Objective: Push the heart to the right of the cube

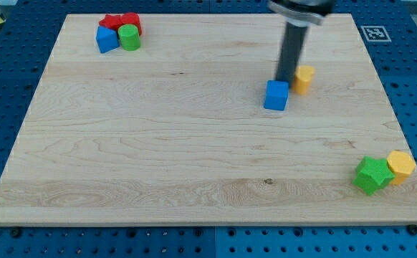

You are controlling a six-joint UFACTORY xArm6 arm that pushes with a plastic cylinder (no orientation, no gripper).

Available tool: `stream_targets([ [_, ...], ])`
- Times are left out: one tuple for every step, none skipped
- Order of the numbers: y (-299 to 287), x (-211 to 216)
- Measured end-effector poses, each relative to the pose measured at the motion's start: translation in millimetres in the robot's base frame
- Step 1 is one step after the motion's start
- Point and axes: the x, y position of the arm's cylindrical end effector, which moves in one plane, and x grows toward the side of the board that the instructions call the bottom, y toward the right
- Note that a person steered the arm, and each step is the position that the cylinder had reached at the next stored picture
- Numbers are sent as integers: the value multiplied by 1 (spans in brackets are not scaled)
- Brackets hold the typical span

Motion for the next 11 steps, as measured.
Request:
stream_targets([
  [42, 21],
  [42, 17],
  [13, -7],
  [11, -50],
  [50, -67],
  [98, -22],
  [123, 20],
  [130, -7],
  [106, -46],
  [67, -56],
  [67, -14],
])
